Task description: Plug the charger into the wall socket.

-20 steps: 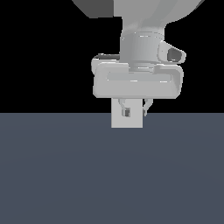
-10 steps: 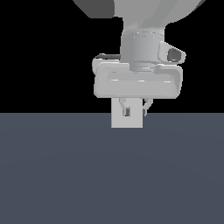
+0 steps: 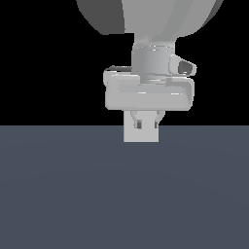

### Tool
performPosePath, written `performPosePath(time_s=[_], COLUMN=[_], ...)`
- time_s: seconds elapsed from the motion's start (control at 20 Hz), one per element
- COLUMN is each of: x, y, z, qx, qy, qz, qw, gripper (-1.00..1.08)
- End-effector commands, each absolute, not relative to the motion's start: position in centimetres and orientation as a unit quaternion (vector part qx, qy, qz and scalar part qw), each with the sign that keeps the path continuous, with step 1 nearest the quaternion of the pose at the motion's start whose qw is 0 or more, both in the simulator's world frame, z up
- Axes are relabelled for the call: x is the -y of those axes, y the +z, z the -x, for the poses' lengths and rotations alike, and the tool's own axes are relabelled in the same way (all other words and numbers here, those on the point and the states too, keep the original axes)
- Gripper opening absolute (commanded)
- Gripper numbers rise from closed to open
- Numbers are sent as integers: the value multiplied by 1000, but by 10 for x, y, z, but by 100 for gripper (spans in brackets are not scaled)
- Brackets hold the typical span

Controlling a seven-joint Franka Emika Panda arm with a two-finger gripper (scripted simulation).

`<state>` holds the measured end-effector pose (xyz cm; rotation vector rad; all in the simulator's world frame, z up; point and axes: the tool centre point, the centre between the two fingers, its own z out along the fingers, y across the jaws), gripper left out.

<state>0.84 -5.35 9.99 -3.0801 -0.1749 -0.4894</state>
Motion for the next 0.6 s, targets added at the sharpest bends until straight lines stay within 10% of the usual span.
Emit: performPosePath(time_s=[0.0,0.55], x=[52,51], y=[100,100], z=[-18,-33], qx=[56,56], qy=[-157,-157], qz=[986,986], qw=[9,9], gripper=[-100,-100])
